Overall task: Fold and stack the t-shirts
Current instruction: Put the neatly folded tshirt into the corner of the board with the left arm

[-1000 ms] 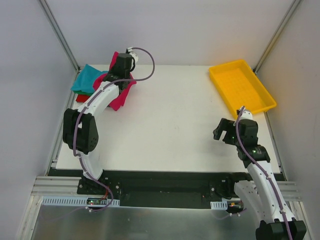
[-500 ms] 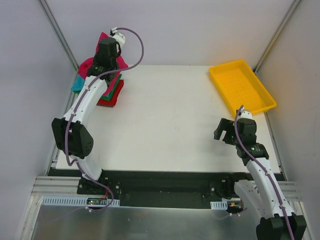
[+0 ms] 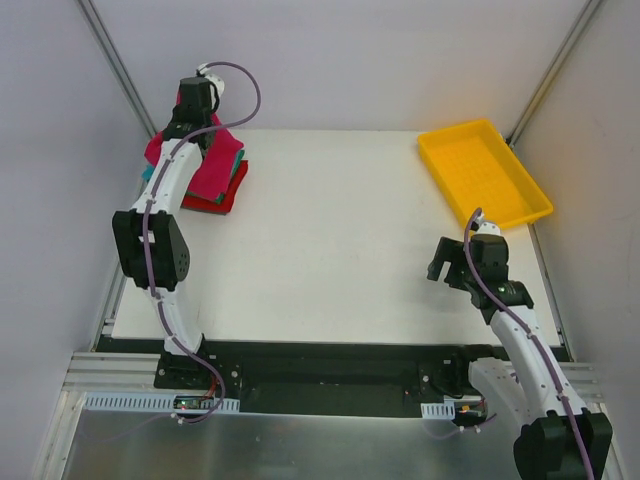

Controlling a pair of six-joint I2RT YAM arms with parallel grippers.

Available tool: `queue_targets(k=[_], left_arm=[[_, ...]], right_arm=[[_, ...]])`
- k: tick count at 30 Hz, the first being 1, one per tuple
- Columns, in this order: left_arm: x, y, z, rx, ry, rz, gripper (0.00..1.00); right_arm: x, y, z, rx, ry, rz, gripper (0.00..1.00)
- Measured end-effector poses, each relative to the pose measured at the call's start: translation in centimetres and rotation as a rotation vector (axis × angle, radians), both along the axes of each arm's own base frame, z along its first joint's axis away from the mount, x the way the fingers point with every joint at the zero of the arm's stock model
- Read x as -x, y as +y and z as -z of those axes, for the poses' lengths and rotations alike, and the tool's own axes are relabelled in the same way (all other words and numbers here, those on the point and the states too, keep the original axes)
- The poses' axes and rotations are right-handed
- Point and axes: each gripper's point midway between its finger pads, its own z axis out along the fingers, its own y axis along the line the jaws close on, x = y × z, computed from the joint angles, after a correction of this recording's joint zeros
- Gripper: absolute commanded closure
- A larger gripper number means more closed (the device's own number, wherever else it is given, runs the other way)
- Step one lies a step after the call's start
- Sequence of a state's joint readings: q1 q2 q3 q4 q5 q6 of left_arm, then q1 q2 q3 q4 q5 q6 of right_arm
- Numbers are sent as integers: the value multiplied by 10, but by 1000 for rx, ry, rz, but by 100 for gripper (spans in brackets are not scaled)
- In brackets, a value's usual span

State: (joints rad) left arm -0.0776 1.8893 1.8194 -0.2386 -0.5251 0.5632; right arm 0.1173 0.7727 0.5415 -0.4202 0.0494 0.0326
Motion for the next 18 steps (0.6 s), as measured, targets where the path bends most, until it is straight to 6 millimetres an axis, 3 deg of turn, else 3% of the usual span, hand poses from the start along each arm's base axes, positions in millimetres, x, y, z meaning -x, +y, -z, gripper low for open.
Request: queue_targets(k=[4, 10, 16, 18], left_arm=[[-16, 14, 28, 6, 49, -18, 100], [-33, 36, 53, 26, 70, -61, 55], [-38, 53, 61, 50, 60, -105, 47], [-38, 55, 61, 60, 55, -110, 37]], right_arm=[[0, -1, 4, 7, 18, 5, 4], [0, -4, 8, 22, 37, 17, 4], [1, -9, 12, 43, 65, 33, 4], [1, -10, 13, 47, 70, 36, 4]])
